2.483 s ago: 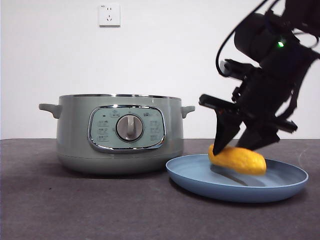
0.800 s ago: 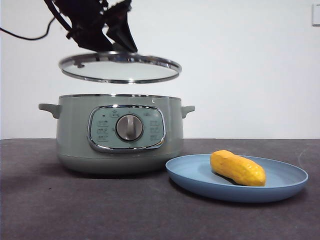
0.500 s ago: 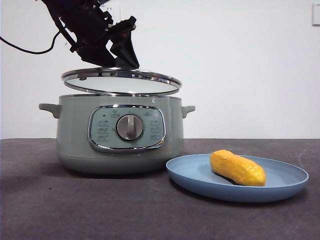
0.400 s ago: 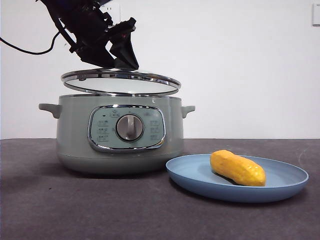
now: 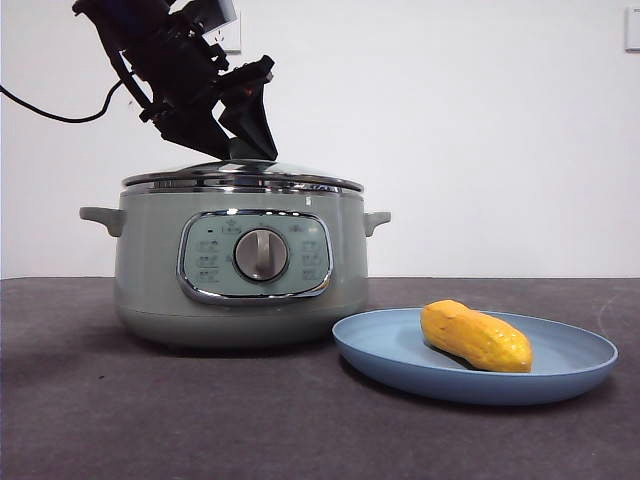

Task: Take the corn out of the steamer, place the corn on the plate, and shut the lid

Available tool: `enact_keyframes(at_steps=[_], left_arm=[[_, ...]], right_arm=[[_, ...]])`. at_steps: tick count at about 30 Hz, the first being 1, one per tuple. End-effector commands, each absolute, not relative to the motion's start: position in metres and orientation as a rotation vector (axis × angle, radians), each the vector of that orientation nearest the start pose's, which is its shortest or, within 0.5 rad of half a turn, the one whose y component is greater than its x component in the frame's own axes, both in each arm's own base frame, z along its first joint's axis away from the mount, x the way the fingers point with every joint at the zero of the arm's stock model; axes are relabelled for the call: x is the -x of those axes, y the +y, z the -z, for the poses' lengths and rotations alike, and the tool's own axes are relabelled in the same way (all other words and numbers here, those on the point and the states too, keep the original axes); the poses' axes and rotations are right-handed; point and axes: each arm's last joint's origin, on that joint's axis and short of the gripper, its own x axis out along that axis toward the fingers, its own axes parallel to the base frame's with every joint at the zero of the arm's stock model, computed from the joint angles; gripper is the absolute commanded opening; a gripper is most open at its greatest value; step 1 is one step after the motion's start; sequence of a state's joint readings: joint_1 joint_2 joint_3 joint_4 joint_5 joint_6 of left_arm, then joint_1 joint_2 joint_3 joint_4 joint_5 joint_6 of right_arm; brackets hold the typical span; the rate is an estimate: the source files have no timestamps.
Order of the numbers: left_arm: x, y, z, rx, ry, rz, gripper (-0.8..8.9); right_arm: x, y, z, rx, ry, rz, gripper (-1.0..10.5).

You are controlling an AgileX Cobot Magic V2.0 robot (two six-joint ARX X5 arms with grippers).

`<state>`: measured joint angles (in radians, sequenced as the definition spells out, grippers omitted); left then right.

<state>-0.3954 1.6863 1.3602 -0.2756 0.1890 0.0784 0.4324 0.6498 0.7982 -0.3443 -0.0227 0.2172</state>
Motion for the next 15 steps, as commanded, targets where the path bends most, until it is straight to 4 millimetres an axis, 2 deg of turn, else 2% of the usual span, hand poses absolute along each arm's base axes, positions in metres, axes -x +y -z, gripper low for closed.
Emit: enact_keyframes(at_steps=[1, 15], left_arm=[[-0.352, -0.154, -0.293, -0.134, 0.563, 0.589, -0.08], [-0.349, -0.152, -0.280, -0.152, 0.677, 0.579, -0.04]], right_arm=[[-0.125, 0.058, -0.339, -0.164, 0.238, -0.429, 6.0], [-0.125, 0.059, -0.339, -0.165, 0.239, -0.436, 6.0]])
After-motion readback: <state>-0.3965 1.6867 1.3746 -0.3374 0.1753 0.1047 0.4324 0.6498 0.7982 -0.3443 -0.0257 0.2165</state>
